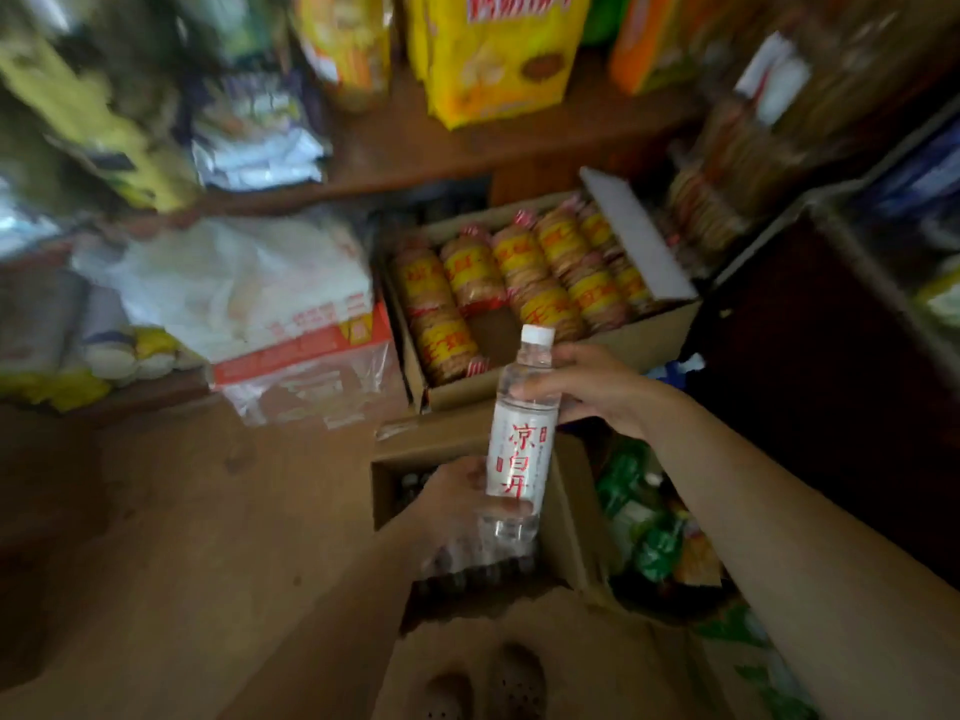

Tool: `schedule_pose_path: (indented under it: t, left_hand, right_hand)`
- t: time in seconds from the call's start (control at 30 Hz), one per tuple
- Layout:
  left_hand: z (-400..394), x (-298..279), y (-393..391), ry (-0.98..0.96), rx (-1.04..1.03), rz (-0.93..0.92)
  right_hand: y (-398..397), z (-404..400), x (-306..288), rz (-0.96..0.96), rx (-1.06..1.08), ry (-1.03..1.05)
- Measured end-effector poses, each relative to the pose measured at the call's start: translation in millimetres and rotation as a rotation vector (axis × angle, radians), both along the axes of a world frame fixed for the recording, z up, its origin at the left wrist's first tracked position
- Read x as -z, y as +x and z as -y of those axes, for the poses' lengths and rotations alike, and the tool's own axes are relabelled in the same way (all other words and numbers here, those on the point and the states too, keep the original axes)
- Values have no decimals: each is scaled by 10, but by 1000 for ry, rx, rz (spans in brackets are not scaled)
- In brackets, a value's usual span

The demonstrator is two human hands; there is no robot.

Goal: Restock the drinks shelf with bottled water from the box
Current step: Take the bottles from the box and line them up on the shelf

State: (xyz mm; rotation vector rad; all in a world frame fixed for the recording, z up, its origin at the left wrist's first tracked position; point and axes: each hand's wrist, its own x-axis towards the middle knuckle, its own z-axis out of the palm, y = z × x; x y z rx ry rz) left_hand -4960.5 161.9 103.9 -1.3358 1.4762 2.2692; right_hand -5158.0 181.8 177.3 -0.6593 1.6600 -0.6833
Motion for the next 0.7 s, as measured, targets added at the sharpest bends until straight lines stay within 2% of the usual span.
schedule_pose_path:
  t: [0.17,0.37,0.53,0.7]
  left_hand:
    - [26,-1342,-666,-259,105,-204]
    - [-443,-2811,-1470,-423,216,-436]
    - [-1228,-3693,-2086,-551,361,-572]
    - [-2270,-4311,-2602,-567,541,-685]
  right_hand:
    - [-475,-294,-1482,-157,190,-188]
    - [-936,-1204,-3086,-307,477,-400]
    - [-1139,-2303,-4083,-450,692,-488]
    - [-1270,-3593,-4720,-536,824,-535]
